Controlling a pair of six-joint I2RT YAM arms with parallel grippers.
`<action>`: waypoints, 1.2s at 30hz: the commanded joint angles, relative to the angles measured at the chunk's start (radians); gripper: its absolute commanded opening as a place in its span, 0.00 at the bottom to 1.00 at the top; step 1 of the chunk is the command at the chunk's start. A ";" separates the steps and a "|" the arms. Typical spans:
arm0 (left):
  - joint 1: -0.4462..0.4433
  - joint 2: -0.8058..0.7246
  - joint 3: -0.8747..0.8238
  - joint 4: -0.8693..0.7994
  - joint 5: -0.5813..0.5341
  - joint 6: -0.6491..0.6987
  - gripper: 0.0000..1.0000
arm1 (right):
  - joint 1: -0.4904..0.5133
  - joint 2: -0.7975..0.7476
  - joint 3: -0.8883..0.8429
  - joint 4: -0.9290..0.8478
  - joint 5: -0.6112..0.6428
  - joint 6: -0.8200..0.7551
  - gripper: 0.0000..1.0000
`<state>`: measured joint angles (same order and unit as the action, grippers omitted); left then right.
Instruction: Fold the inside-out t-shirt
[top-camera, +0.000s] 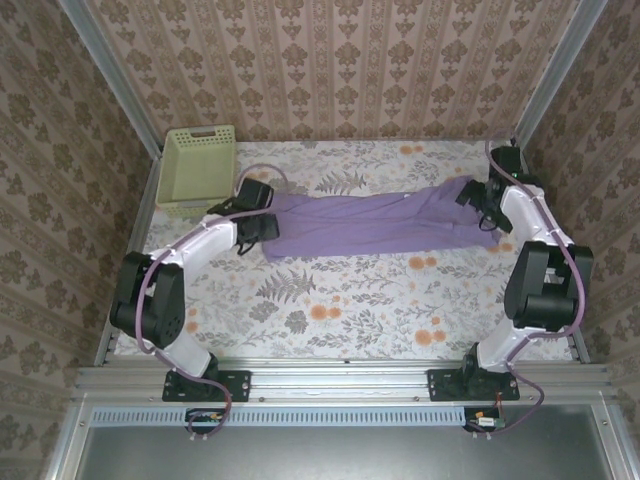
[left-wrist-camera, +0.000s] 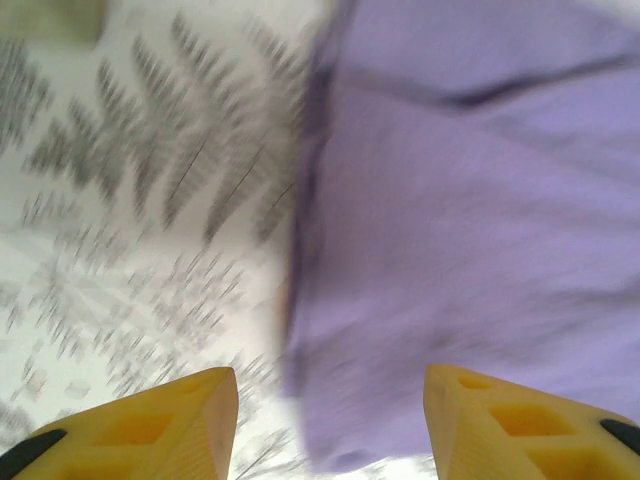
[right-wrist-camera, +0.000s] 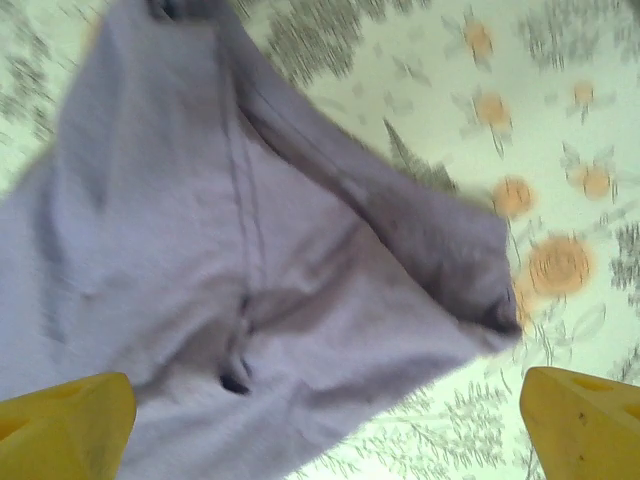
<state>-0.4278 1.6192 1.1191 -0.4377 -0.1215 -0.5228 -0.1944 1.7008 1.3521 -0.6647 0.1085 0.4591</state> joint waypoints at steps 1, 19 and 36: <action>0.001 0.097 0.106 0.038 0.112 -0.001 0.54 | 0.007 0.123 0.097 -0.067 0.014 -0.075 1.00; 0.115 0.375 0.196 0.067 0.195 -0.011 0.57 | 0.003 0.590 0.494 -0.264 0.053 -0.154 0.94; 0.129 0.319 0.048 0.112 0.181 -0.029 0.56 | 0.003 0.580 0.433 -0.233 0.039 -0.133 0.18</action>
<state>-0.3004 1.9472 1.2266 -0.2485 0.0929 -0.5304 -0.1745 2.2875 1.8496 -0.8631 0.0895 0.3130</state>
